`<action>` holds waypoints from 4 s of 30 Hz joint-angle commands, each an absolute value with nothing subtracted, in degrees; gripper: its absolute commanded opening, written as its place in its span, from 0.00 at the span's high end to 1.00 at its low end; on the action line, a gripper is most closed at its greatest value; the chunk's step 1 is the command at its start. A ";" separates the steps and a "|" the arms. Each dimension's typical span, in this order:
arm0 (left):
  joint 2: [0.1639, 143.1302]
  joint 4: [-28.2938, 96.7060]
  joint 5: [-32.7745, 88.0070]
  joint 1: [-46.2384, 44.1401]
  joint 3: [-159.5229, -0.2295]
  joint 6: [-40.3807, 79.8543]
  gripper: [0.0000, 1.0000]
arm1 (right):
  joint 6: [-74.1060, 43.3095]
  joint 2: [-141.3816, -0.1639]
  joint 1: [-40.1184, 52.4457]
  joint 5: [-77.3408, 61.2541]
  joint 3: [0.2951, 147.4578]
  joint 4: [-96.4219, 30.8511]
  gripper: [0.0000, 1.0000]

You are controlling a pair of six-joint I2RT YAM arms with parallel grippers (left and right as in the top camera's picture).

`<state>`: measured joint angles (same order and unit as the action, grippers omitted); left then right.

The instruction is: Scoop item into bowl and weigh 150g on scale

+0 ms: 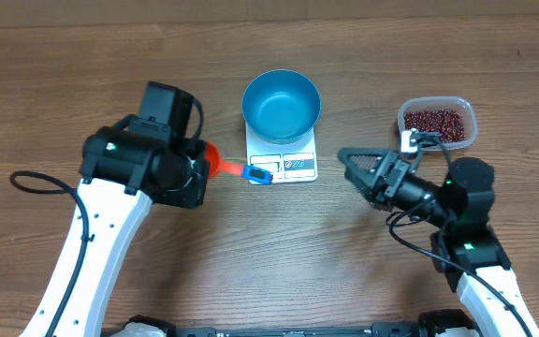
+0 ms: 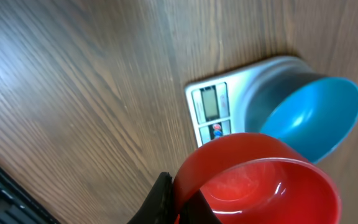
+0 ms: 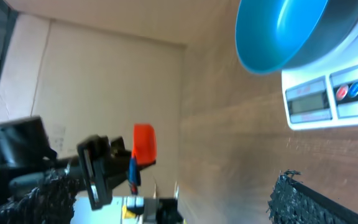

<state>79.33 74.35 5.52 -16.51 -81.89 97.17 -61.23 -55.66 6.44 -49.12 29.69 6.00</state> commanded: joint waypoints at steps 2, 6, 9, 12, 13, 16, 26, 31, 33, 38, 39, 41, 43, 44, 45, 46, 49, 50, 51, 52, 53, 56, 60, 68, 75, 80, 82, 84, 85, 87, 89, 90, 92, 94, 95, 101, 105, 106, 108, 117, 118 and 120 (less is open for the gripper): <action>78.65 72.07 4.32 -19.66 -81.89 100.66 0.96 | -61.58 -56.77 10.09 -48.93 31.14 6.39 0.00; 78.65 70.59 4.29 -22.04 -81.89 102.74 0.96 | -62.81 -57.21 13.08 -47.00 31.14 6.39 0.00; 78.72 69.89 4.29 -23.92 -81.89 104.33 0.96 | -64.36 -57.25 14.90 -44.99 31.14 7.14 0.00; 79.00 69.52 4.23 -25.56 -81.89 106.32 0.96 | -66.08 -57.25 16.34 -45.01 31.14 9.23 0.00; 79.24 69.38 4.23 -26.13 -81.89 106.98 0.96 | -67.05 -57.25 16.86 -45.04 31.14 9.89 0.00; 80.27 68.90 4.49 -27.79 -81.89 108.47 0.96 | -68.66 -57.25 18.06 -44.99 31.14 12.23 0.00; 83.96 67.40 10.17 -31.20 -81.89 110.02 0.96 | -69.04 -57.25 19.03 -45.06 31.14 13.41 0.00; 85.67 67.42 11.99 -31.22 -81.89 111.50 0.96 | -69.04 -57.25 19.03 -44.64 31.14 13.43 0.00; 86.06 67.44 12.95 -31.22 -81.89 112.36 0.96 | -69.04 -57.25 19.03 -44.62 31.14 13.43 0.00; 86.41 67.42 13.17 -31.20 -81.89 116.14 0.96 | -69.04 -57.25 19.03 -44.01 31.14 13.43 0.00; 86.41 67.42 13.17 -31.22 -81.89 117.08 0.96 | -69.01 -57.25 19.03 -43.46 31.14 13.43 0.01; 86.41 67.42 13.21 -31.27 -81.89 118.08 0.95 | -69.04 -57.25 19.03 -41.87 31.14 13.43 0.05; 86.41 67.31 13.15 -31.46 -81.89 119.42 0.96 | -69.58 -57.25 19.03 -39.59 31.14 13.45 0.09; 86.41 66.92 13.15 -31.48 -81.89 119.42 0.96 | -70.39 -57.25 19.03 -38.59 31.14 13.47 0.09; 86.50 66.43 13.17 -31.55 -81.89 119.42 0.96 | -70.78 -57.25 19.03 -37.69 31.14 13.52 0.09; 86.54 66.02 13.15 -31.59 -81.89 119.42 0.95 | -70.78 -57.25 19.03 -37.26 31.14 13.74 0.09; 86.83 64.60 13.10 -31.66 -81.89 119.42 0.95 | -71.77 -57.25 19.07 -36.67 31.14 14.96 0.09; 86.91 63.96 13.13 -31.66 -81.89 119.42 0.96 | -72.14 -57.25 19.07 -36.69 31.14 15.46 0.09; 86.96 63.48 13.13 -31.66 -81.89 119.42 0.96 | -72.25 -57.25 19.07 -36.69 31.14 15.97 0.09; 87.00 62.70 13.13 -31.66 -81.89 119.42 0.96 | -72.25 -57.25 19.07 -36.62 31.14 16.49 0.09; 87.00 62.30 13.13 -31.68 -81.89 119.42 0.95 | -72.25 -57.25 19.07 -36.45 31.14 16.97 0.09; 87.00 61.80 13.13 -32.10 -81.89 119.42 0.96 | -72.25 -57.25 19.07 -35.97 31.14 18.33 0.09; 87.05 61.17 12.73 -33.15 -81.89 119.42 0.96 | -72.20 -57.25 19.42 -35.92 31.14 18.83 0.09; 87.05 60.31 11.09 -35.42 -81.89 119.42 0.95 | -71.96 -59.35 21.34 -33.26 31.14 18.81 0.12; 87.05 60.31 9.61 -35.44 -81.89 119.42 0.96 | -71.99 -59.96 21.80 -33.26 31.14 19.00 0.28; 87.07 60.34 7.09 -35.44 -81.89 119.42 0.95 | -72.01 -59.96 21.80 -33.28 31.14 19.05 0.32; 87.07 60.34 6.81 -35.44 -81.89 119.42 0.95 | -72.01 -59.96 21.80 -33.26 31.14 19.27 0.35; 87.07 60.12 6.68 -35.44 -81.89 119.42 0.96 | -72.05 -59.96 21.80 -33.04 31.14 19.35 0.39; 87.07 59.88 6.26 -35.44 -81.89 119.44 0.96 | -72.03 -59.96 21.80 -33.04 31.14 19.77 0.41; 87.07 59.40 5.19 -35.44 -81.89 119.44 0.96 | -72.05 -59.96 21.80 -33.04 31.14 20.78 0.45; 87.07 58.81 4.91 -35.44 -81.89 119.42 0.96 | -72.05 -59.96 21.80 -33.04 31.14 22.26 0.46; 87.07 58.41 4.99 -35.48 -81.89 119.42 0.96 | -72.05 -59.96 21.80 -33.04 31.14 22.59 0.47; 87.11 58.11 5.19 -35.73 -81.89 119.42 0.96 | -72.03 -59.96 21.80 -33.04 31.14 22.65 0.52; 87.11 58.11 5.13 -35.90 -81.89 119.42 0.96 | -72.03 -59.96 21.80 -33.06 31.14 22.39 0.60; 87.11 58.11 5.10 -35.94 -81.89 119.42 0.96 | -72.03 -59.96 21.80 -33.06 31.14 22.39 0.62; 87.11 58.15 5.17 -36.03 -81.89 119.42 0.95 | -72.01 -59.96 21.80 -32.99 31.14 21.69 0.76; 87.11 58.19 5.17 -36.03 -81.89 119.42 0.95 | -72.01 -59.96 21.80 -32.32 31.14 19.49 0.89; 87.11 58.17 5.17 -36.03 -81.89 119.42 0.96 | -72.01 -59.96 21.80 -32.12 31.14 19.14 0.90; 87.11 58.26 5.17 -36.03 -81.89 119.42 0.96 | -72.03 -59.96 21.80 -32.08 31.14 19.20 0.91; 87.11 58.67 5.17 -36.03 -81.89 119.33 0.63 | -72.01 -59.96 21.80 -32.16 31.14 19.20 0.96; 87.11 58.89 5.17 -36.03 -81.89 119.31 0.43 | -72.03 -59.96 21.80 -32.21 31.14 19.20 0.96; 87.11 58.89 5.15 -36.03 -81.89 118.63 0.01 | -72.01 -59.96 21.80 -32.18 31.14 19.20 0.96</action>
<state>86.43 58.67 6.35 -35.44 -81.89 118.76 -72.01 -60.12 21.47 -32.38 29.69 18.57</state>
